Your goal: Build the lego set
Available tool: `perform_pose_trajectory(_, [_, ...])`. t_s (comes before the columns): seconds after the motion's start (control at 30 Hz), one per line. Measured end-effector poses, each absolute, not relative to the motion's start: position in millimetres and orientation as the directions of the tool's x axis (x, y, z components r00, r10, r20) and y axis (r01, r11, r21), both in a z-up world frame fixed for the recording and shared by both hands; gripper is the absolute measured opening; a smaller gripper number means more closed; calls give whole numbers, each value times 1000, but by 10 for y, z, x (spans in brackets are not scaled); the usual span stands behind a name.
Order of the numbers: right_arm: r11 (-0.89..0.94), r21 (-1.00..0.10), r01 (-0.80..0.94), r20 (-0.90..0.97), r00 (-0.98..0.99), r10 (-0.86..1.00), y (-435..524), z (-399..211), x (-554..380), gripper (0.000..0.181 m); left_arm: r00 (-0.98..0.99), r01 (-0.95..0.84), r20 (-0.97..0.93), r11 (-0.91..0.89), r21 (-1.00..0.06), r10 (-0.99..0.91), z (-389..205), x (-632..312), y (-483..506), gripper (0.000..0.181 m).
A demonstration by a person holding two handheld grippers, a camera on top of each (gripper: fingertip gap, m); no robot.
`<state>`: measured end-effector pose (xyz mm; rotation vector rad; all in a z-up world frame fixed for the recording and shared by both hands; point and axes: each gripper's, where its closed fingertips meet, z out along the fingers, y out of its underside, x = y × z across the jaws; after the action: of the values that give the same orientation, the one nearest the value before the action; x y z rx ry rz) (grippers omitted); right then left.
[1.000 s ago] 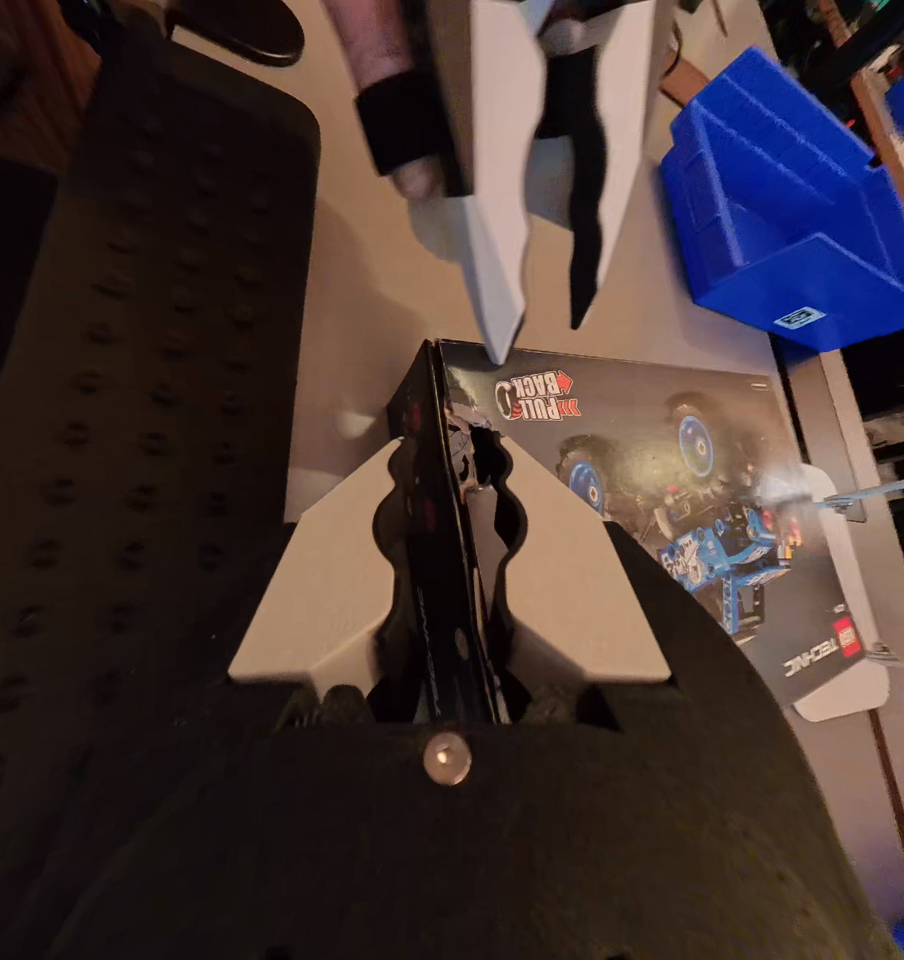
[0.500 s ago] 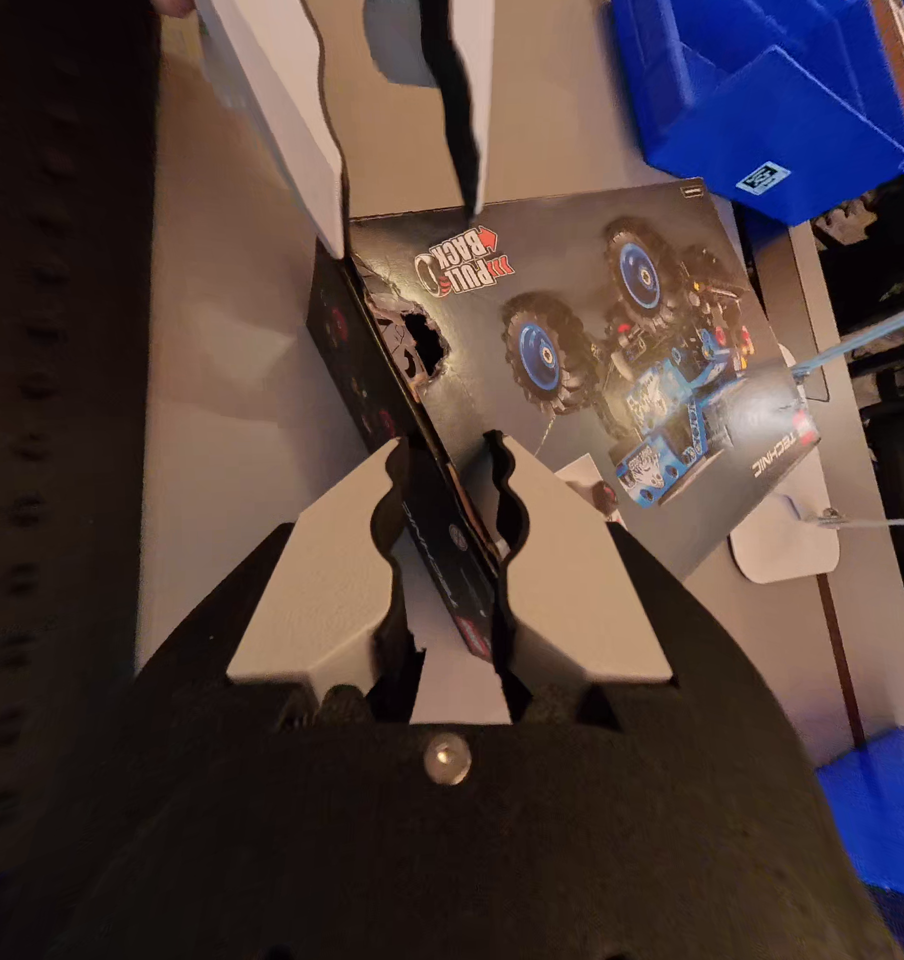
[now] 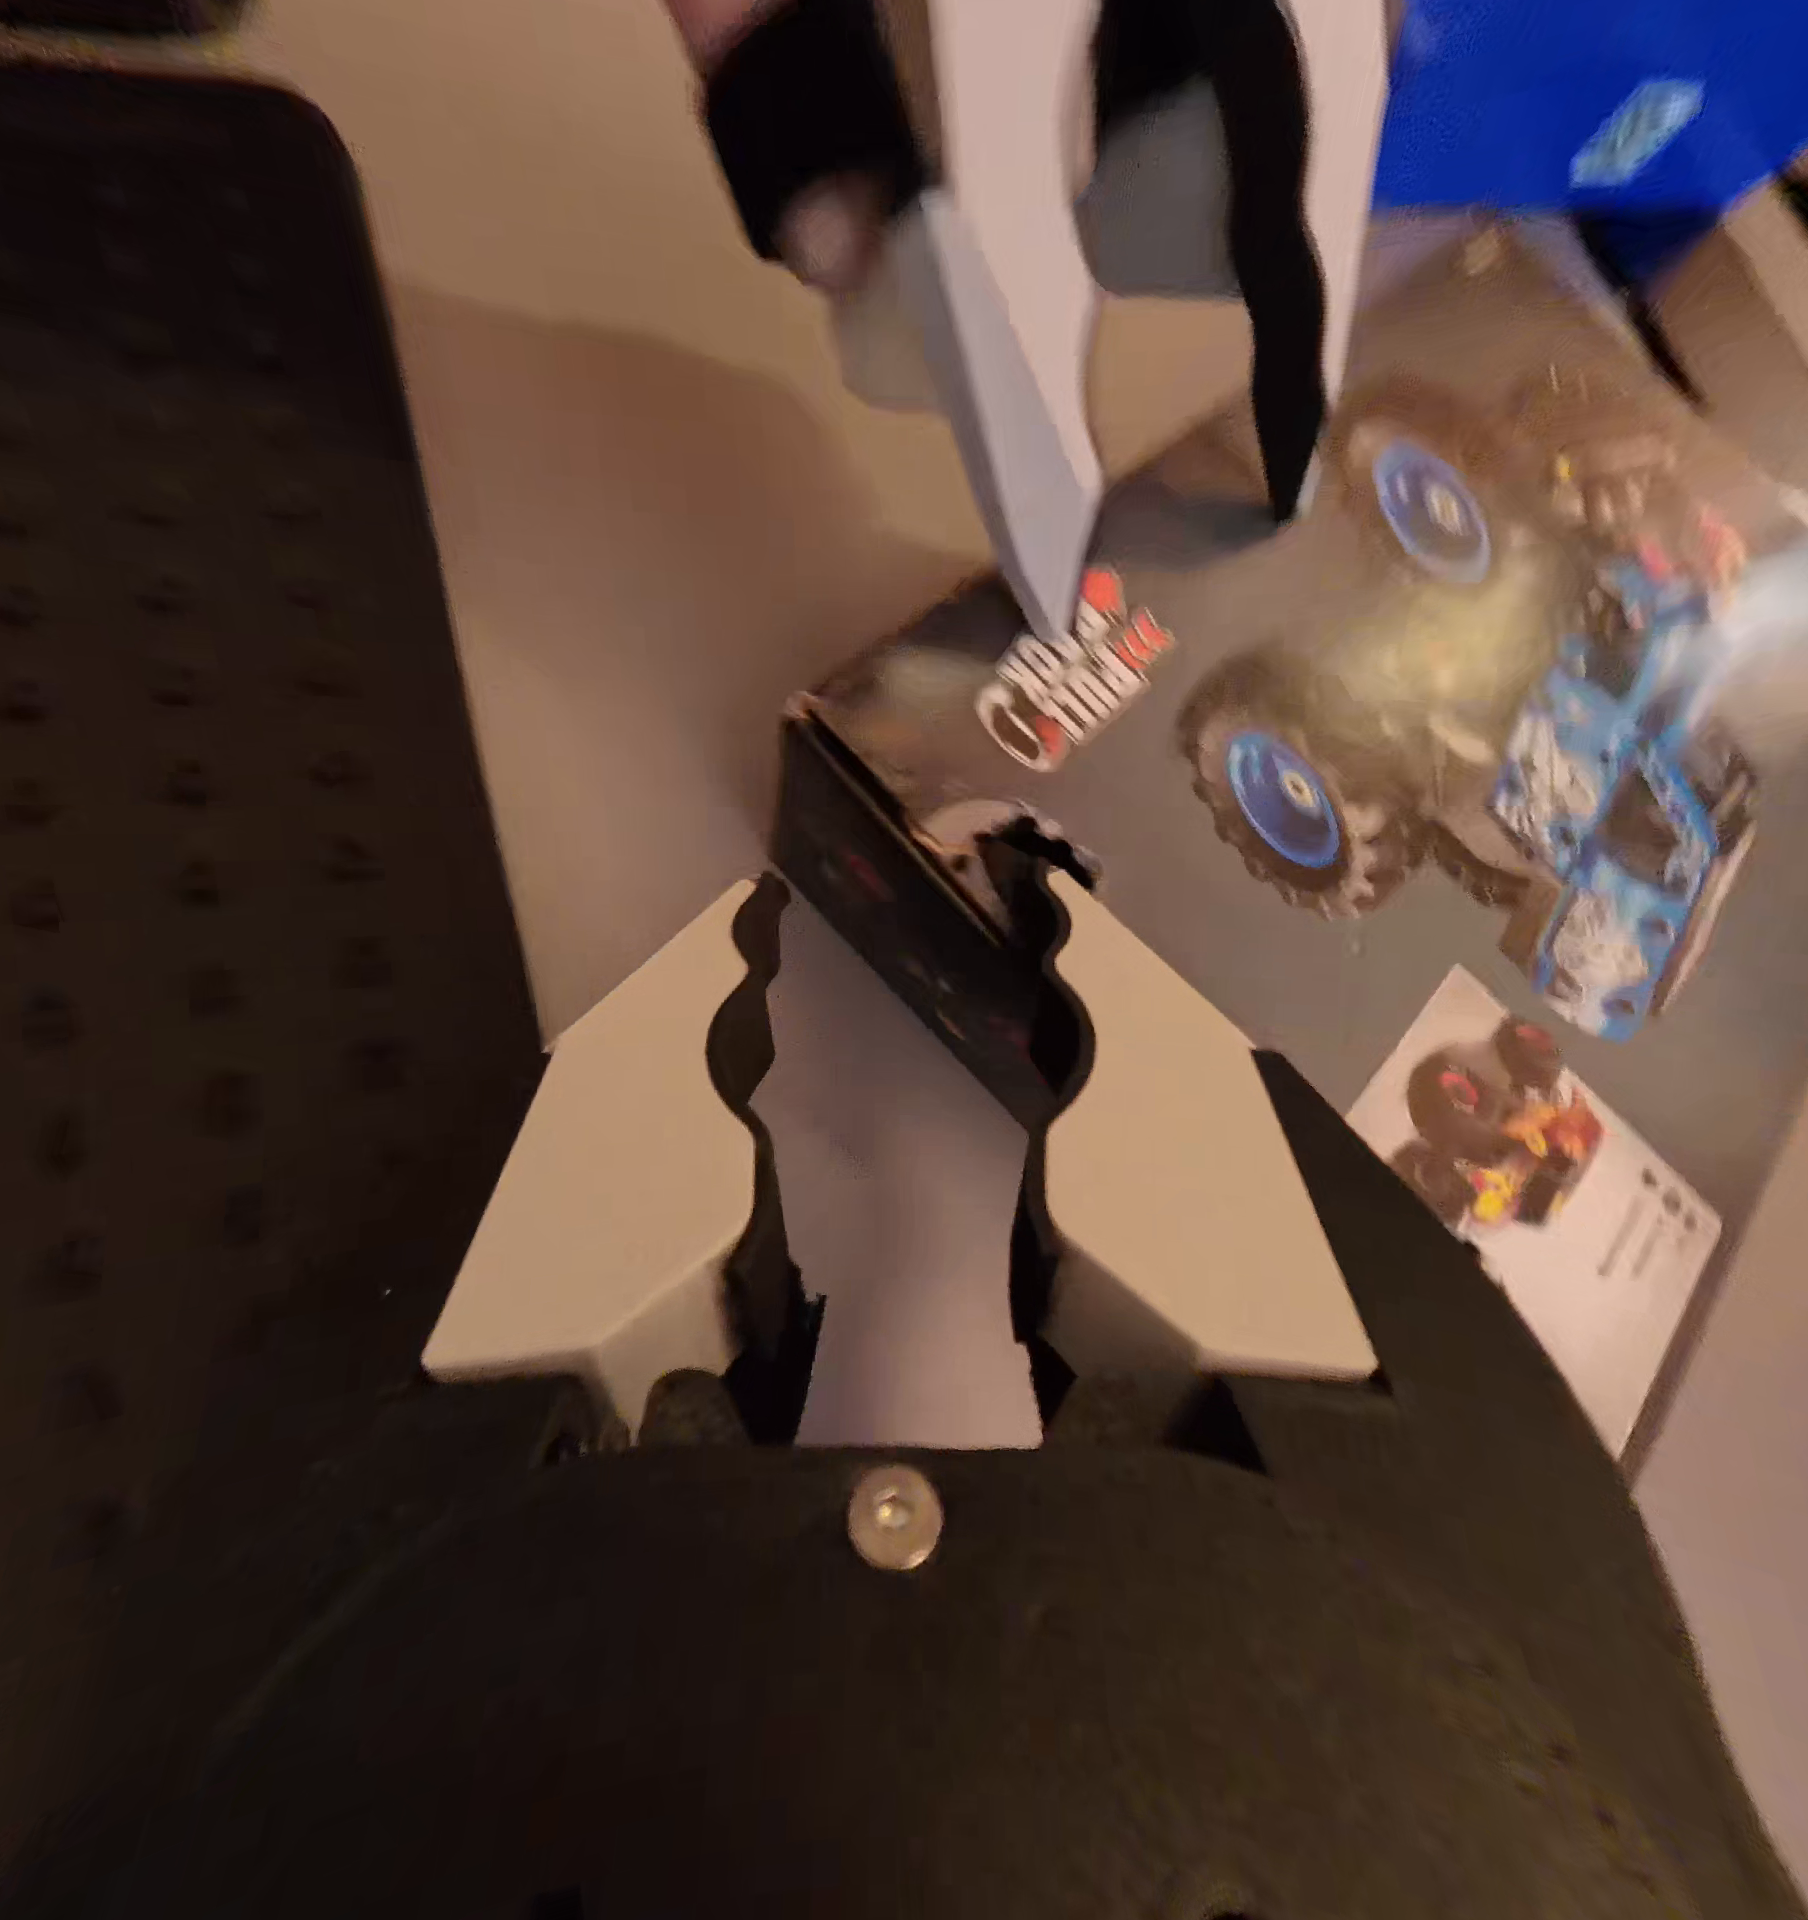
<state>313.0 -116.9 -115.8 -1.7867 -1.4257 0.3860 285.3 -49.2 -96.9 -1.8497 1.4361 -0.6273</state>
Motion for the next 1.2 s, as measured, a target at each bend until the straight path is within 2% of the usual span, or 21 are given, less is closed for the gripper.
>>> perform_pose_trajectory(0.1, [-86, -727, 681, 212, 342, 915, -1069, -1169, 3455, 35, 301, -564, -23, -158, -810, -953, -981, 3151, -566, 57])
perform_pose_trajectory(0.17, [-92, -710, 698, 229, 353, 907, -1043, -1172, 3686, 40, 340, -546, -31, -171, -820, -940, -977, 3359, -580, 56])
perform_pose_trajectory(0.23, [-137, -728, 671, 184, 384, 905, -1088, -1164, 3850, 53, 347, -563, -53, -163, -810, -936, -962, 3552, -616, 52])
perform_pose_trajectory(0.37, [-152, -742, 653, 210, 441, 872, -1162, -1184, 4009, 60, 303, -599, -66, -136, -789, -951, -957, 3831, -657, 53])
perform_pose_trajectory(0.4, [-161, -753, 638, 213, 468, 858, -1144, -1185, 4032, 58, 302, -603, -56, -145, -785, -952, -961, 3872, -648, 53])
perform_pose_trajectory(0.47, [-166, -768, 618, 232, 511, 828, -1090, -1161, 4103, 43, 286, -629, -74, -129, -767, -955, -968, 3909, -642, 54])
perform_pose_trajectory(0.67, [-142, -750, 646, 238, 464, 853, -1113, -1165, 4155, 41, 258, -632, -82, -104, -768, -963, -981, 3892, -603, 41])
perform_pose_trajectory(1.2, [-151, -774, 614, 185, 448, 874, -1167, -1182, 4254, 38, 251, -645, -166, -37, -764, -954, -1004, 3865, -530, 32])
